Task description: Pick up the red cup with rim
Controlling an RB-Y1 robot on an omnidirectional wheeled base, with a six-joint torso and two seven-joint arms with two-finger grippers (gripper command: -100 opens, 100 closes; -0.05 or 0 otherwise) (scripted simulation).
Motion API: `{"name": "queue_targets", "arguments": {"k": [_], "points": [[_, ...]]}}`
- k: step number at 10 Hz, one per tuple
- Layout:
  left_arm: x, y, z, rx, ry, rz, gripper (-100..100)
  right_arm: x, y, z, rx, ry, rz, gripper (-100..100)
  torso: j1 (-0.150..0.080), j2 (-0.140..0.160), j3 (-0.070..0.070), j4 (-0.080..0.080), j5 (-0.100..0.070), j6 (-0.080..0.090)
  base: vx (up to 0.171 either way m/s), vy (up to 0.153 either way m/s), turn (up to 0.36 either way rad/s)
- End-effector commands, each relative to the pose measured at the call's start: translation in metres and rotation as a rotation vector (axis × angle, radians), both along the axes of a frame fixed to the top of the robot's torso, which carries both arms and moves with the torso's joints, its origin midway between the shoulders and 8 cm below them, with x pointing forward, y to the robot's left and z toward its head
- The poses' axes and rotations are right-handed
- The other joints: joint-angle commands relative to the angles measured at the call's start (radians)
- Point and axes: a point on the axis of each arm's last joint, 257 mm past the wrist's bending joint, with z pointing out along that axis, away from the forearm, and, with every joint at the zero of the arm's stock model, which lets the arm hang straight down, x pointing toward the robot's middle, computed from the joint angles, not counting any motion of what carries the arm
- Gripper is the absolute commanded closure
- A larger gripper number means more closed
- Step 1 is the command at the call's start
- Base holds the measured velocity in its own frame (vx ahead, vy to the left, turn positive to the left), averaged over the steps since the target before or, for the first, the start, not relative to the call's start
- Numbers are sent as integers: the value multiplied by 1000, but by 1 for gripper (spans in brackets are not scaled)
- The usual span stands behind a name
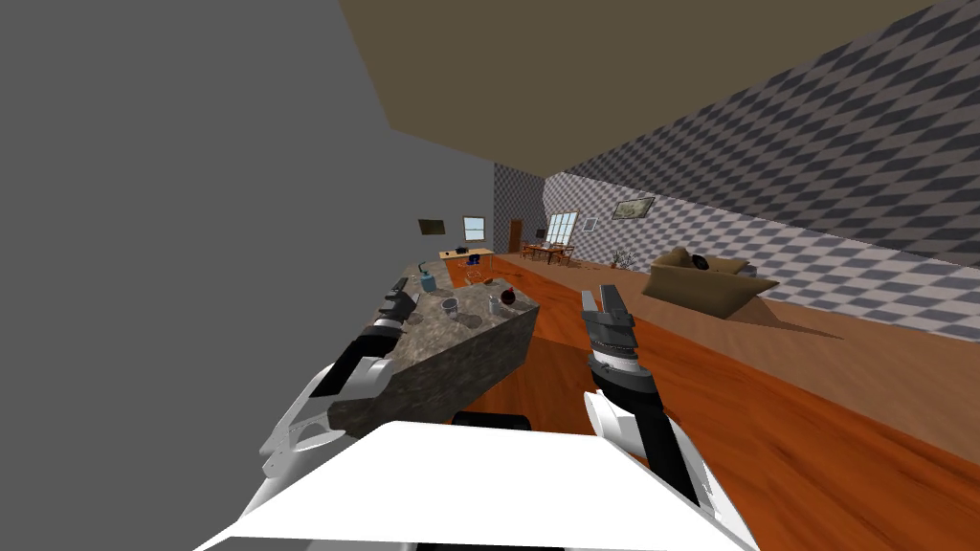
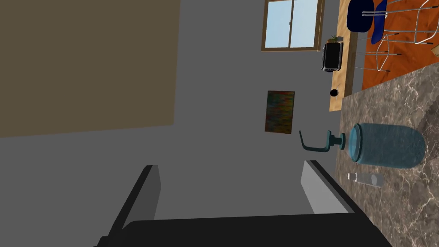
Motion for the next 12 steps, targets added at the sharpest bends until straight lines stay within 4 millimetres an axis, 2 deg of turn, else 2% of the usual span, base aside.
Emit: {"name": "queue_targets", "arguments": {"k": [1,3,4,5,7,8,12], "points": [[5,6,-6,-5,37,10,-100,0,0,0,0,0,0,0,0,0,0,0,0,0,-26,39,-46],[11,15,-6,-6,63,22,-100,0,0,0,0,0,0,0,-1,-1,0,0,0,0,-13,22,-46],[12,17,-12,-11,89,27,-100,0,0,0,0,0,0,0,-1,-1,0,0,0,0,-19,31,-58],[16,24,-8,-9,96,34,-100,0,0,0,0,0,0,0,-1,-1,0,0,0,0,-23,36,-68],[19,27,-19,-17,139,42,-100,0,0,0,0,0,0,0,0,0,0,0,0,0,-17,23,-31],[23,35,-16,-17,154,50,-100,0,0,0,0,0,0,0,-2,-1,0,0,0,0,-19,18,-94],[29,46,-29,-29,233,69,-100,0,0,0,0,0,0,0,-1,-1,-1,0,0,0,-15,22,-50]]}}
